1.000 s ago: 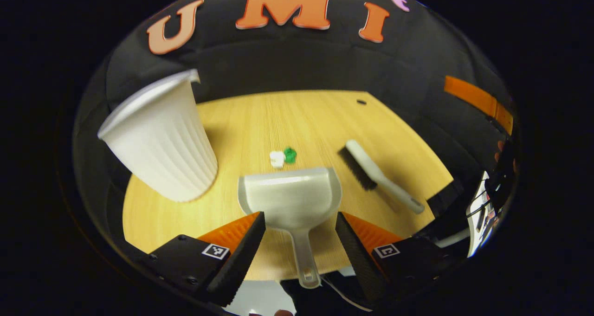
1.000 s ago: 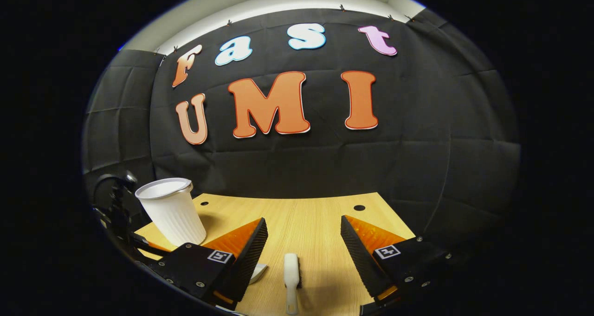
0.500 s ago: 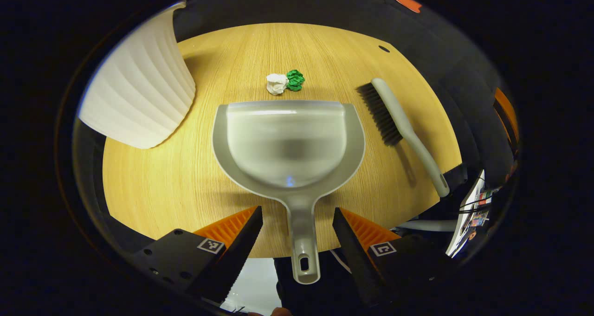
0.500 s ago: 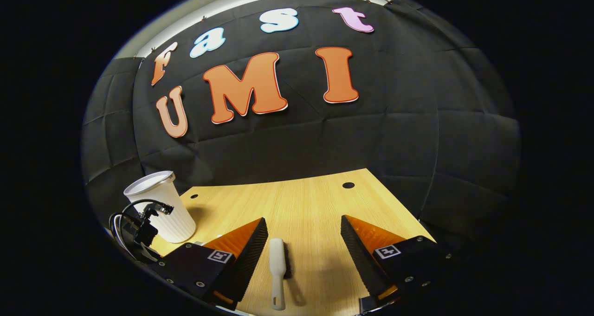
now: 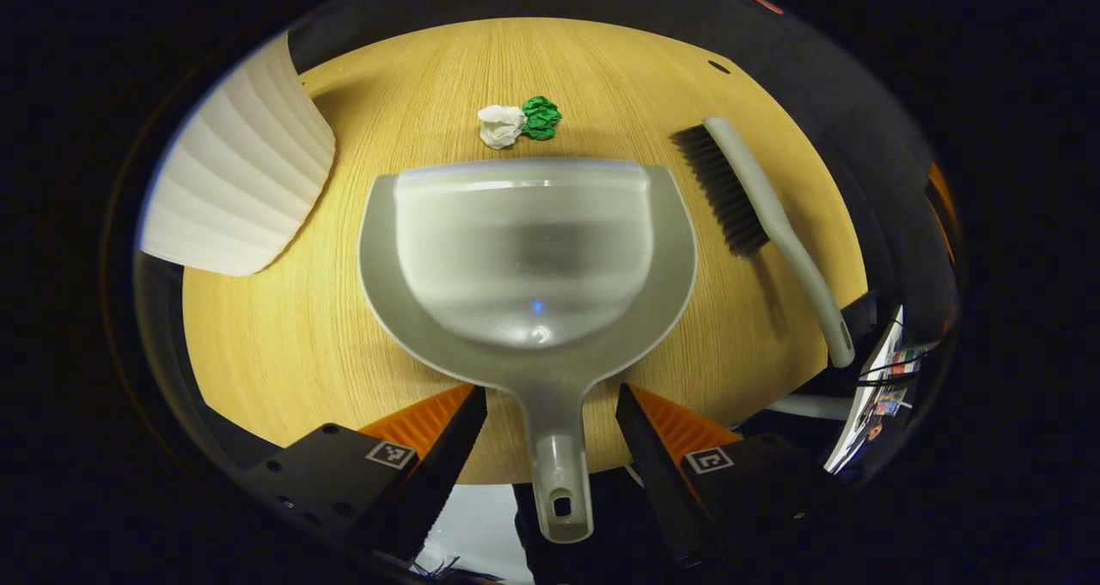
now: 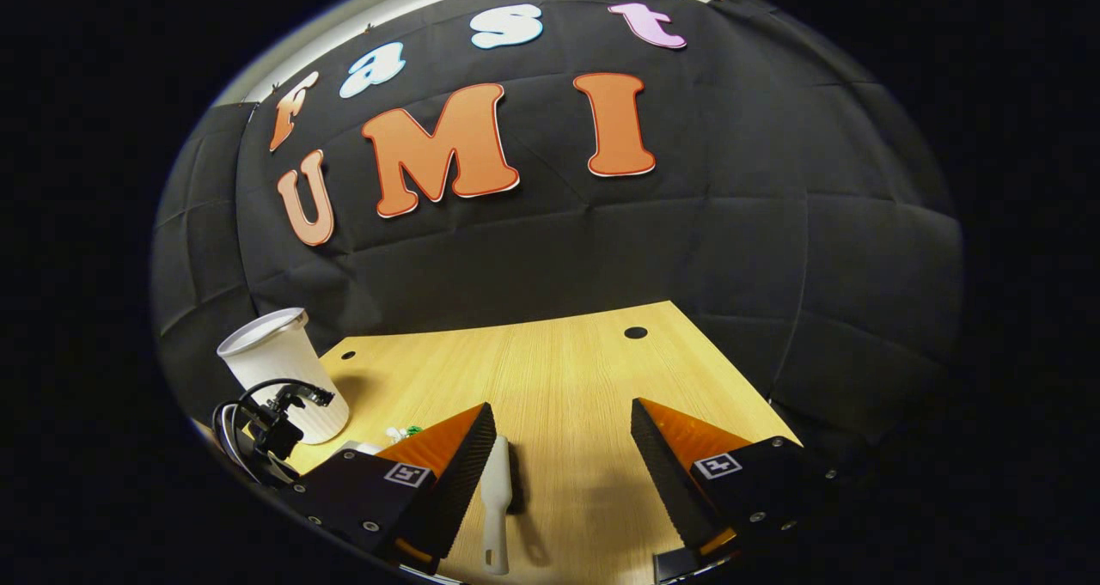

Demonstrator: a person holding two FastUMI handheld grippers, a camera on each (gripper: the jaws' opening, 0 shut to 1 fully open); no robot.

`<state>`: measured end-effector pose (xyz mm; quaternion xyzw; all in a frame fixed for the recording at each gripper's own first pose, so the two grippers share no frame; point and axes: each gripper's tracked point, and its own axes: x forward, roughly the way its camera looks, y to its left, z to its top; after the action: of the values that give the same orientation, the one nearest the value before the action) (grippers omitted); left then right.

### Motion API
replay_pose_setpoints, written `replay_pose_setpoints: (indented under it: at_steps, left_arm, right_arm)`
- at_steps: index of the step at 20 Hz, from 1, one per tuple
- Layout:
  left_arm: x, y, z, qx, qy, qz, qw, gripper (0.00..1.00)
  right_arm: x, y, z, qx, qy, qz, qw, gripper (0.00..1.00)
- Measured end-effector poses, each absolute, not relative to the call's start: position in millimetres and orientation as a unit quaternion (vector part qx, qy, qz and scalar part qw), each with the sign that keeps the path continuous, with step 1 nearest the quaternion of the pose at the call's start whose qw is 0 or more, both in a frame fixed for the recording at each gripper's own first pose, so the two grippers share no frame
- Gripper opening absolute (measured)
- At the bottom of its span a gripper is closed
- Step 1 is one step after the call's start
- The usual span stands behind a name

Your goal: Pick up the small broom and dustpan from the desktop, sweep the trash into the dustpan with the broom, and then empty the trash into the garbage bin.

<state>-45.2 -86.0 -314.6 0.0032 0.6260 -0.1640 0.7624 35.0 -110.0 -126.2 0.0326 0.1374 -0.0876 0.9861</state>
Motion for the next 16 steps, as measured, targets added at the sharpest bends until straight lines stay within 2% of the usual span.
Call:
replay_pose_setpoints:
  at_steps: [1,3,4,6,7,8,10,14,16]
  left_arm:
    - [-45,-85,-316,0.002,0.627,-0.162,0.762,0.97]
    - [-45,-83,-314,0.003,0.627,-0.158,0.763,0.88]
    - [-41,-83,-312,0.007,0.623,-0.157,0.766,0.78]
    - [-39,-83,-315,0.015,0.62,-0.159,0.768,0.63]
    - [-39,-87,-314,0.01,0.619,-0.163,0.768,0.61]
    - [-40,-87,-311,0.009,0.624,-0.161,0.765,0.49]
    - [-39,-83,-309,0.004,0.626,-0.159,0.763,0.39]
    - [-34,-84,-313,-0.002,0.61,-0.165,0.775,0.29]
    - [-36,-82,-317,-0.021,0.604,-0.168,0.779,0.28]
  right_arm:
    - [35,-109,-128,0.03,0.141,-0.086,0.986,0.95]
    - [37,-107,-131,0.029,0.149,-0.081,0.985,0.95]
    - [37,-104,-134,0.03,0.154,-0.077,0.985,0.95]
    - [37,-102,-140,0.029,0.167,-0.072,0.983,0.95]
    - [38,-100,-143,0.029,0.174,-0.068,0.982,0.95]
    - [38,-96,-147,0.029,0.183,-0.063,0.981,0.95]
    - [39,-90,-157,0.027,0.203,-0.051,0.977,0.95]
    - [42,-70,-178,0.031,0.257,-0.015,0.966,0.95]
    - [38,-66,-206,0.025,0.306,0.002,0.952,0.95]
